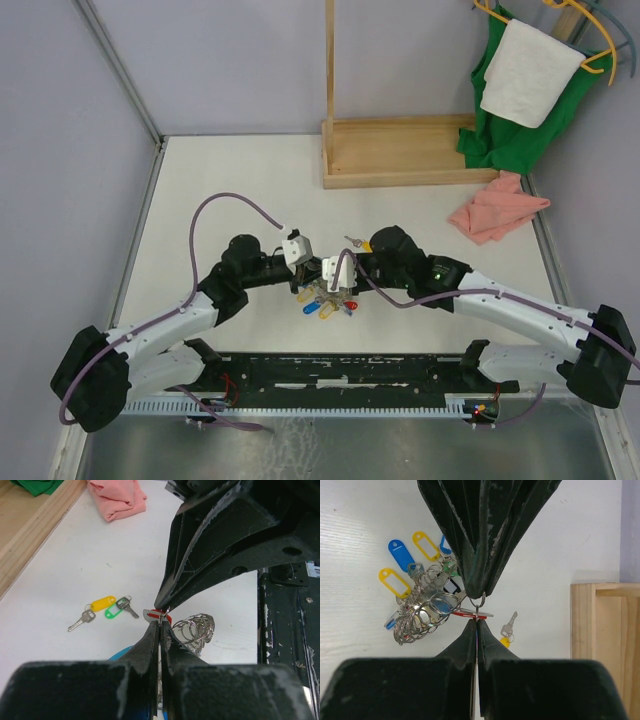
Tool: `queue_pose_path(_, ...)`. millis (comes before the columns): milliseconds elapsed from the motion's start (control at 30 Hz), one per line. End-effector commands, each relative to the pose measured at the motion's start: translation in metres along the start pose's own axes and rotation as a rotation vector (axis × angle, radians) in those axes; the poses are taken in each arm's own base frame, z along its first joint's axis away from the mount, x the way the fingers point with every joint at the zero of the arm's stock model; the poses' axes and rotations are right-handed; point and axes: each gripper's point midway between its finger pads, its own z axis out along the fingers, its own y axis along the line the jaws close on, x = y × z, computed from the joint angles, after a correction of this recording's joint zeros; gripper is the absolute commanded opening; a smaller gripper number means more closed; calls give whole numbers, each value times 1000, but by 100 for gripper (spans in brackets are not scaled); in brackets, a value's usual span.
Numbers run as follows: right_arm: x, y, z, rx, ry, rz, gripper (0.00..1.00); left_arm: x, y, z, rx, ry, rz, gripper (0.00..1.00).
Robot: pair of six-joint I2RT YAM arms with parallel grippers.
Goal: Put the keys on the keyring
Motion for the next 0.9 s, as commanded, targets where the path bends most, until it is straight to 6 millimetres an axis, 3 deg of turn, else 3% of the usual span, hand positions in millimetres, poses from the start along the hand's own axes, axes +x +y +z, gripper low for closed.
queue_pose_path(0,-2,-5,-1,57,-32,45,1,-37,9,-3,-64,-148,-25,3)
queue_pose_path(533,-26,5,24,14,-196,108,1,-41,12,-2,-111,-259,-107,3)
queue_pose_path(700,-20,-1,25,46,-166,98,1,-36,12,-5,-128,-240,-95,3)
queue_pose_path(733,-18,0,24,45,-155,100,5,-34,14,-7,-142,-229,-86,3)
queue_pose_path(867,-6,3,18,66,-113,129,37,-25,18,-13,-186,-191,-48,3)
